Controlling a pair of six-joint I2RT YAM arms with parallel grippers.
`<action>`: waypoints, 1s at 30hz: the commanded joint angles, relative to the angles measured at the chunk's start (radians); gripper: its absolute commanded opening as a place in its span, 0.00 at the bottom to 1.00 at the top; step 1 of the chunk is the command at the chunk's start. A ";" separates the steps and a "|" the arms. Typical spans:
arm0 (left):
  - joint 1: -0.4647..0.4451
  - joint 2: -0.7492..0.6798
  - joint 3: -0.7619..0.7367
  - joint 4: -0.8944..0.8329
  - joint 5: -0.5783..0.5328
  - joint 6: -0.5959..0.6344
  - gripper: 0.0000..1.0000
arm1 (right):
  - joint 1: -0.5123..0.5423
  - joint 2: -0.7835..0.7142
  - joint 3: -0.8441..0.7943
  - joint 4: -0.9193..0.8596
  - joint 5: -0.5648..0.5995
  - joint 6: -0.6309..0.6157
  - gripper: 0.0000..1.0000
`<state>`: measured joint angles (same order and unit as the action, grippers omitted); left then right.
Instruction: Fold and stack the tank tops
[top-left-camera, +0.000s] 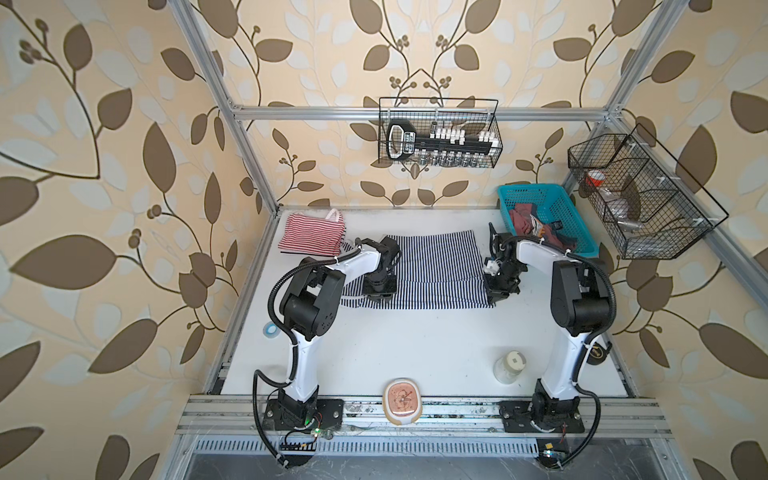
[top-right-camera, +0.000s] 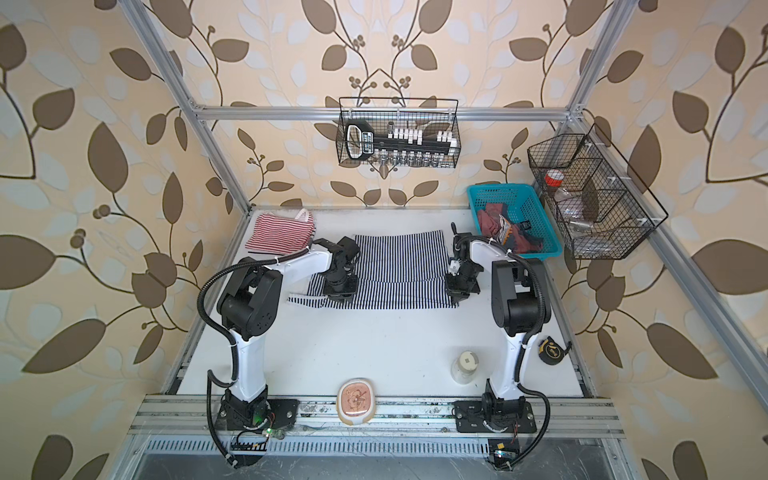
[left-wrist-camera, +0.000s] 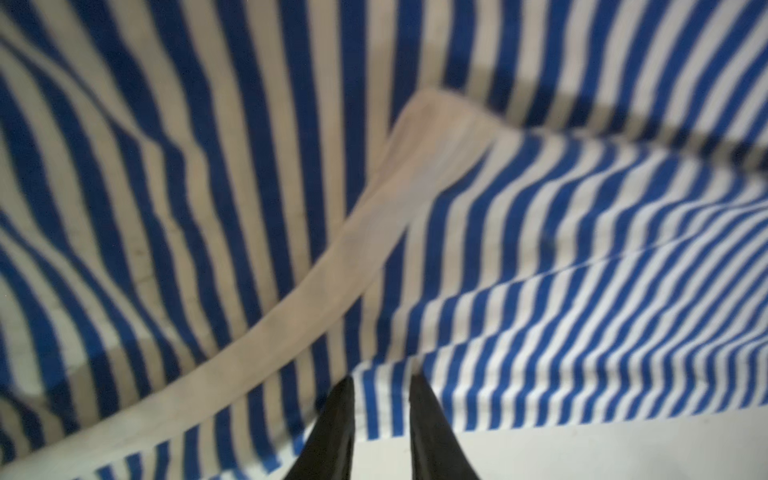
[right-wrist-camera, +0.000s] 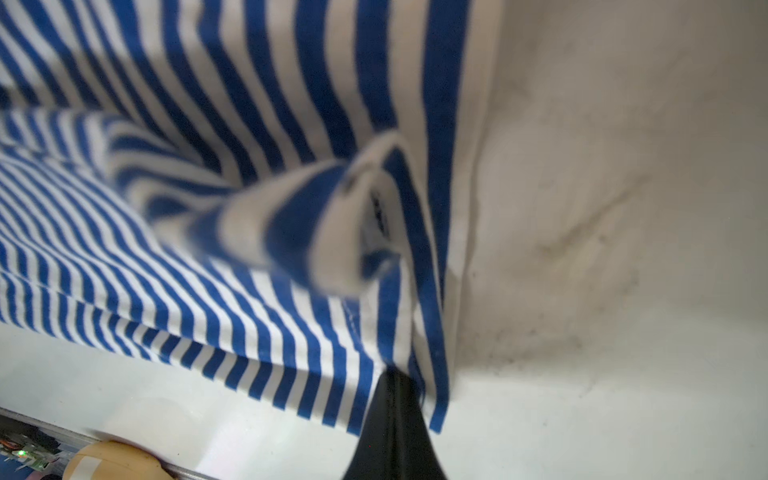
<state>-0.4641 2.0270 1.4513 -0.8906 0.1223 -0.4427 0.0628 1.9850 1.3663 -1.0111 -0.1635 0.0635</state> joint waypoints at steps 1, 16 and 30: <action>-0.004 -0.080 0.041 -0.107 -0.026 -0.009 0.28 | -0.008 -0.058 0.004 -0.033 0.034 -0.004 0.02; -0.005 0.069 0.258 -0.085 0.035 0.016 0.29 | 0.043 0.049 0.208 -0.051 -0.077 -0.029 0.08; 0.018 0.173 0.226 -0.085 -0.022 0.018 0.28 | 0.033 0.118 0.161 0.055 -0.018 0.004 0.02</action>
<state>-0.4564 2.2028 1.7252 -0.9455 0.1253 -0.4290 0.0914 2.1239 1.5810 -0.9890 -0.2169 0.0654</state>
